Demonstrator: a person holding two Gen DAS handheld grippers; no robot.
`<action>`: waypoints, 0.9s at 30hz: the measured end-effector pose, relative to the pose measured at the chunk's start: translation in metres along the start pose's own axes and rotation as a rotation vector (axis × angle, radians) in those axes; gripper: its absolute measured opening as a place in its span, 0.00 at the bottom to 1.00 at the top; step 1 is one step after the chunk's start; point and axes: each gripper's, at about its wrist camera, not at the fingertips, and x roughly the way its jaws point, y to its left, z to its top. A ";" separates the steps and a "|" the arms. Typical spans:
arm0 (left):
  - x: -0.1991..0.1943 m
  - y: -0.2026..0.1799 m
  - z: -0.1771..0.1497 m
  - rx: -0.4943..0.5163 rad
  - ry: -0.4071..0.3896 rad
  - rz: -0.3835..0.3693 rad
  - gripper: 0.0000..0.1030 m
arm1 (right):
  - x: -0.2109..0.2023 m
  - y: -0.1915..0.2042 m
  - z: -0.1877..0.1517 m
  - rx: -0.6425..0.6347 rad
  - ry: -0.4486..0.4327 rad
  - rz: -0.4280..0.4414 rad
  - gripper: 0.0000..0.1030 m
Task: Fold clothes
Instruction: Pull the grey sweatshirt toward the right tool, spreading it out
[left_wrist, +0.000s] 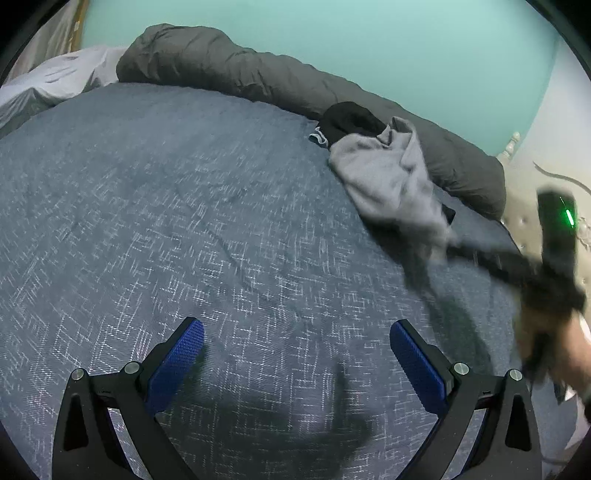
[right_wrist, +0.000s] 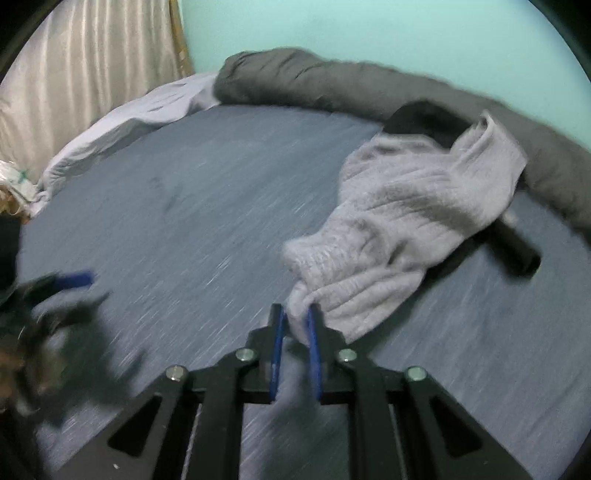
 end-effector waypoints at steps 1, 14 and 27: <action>0.000 -0.001 0.000 0.002 -0.001 0.000 1.00 | -0.002 0.007 -0.010 0.007 0.013 0.025 0.00; 0.002 -0.003 -0.001 0.015 0.005 0.014 1.00 | 0.012 -0.048 0.013 0.226 -0.007 -0.118 0.63; 0.006 -0.009 -0.004 0.044 0.009 0.030 1.00 | 0.077 -0.102 0.044 0.453 0.017 -0.087 0.56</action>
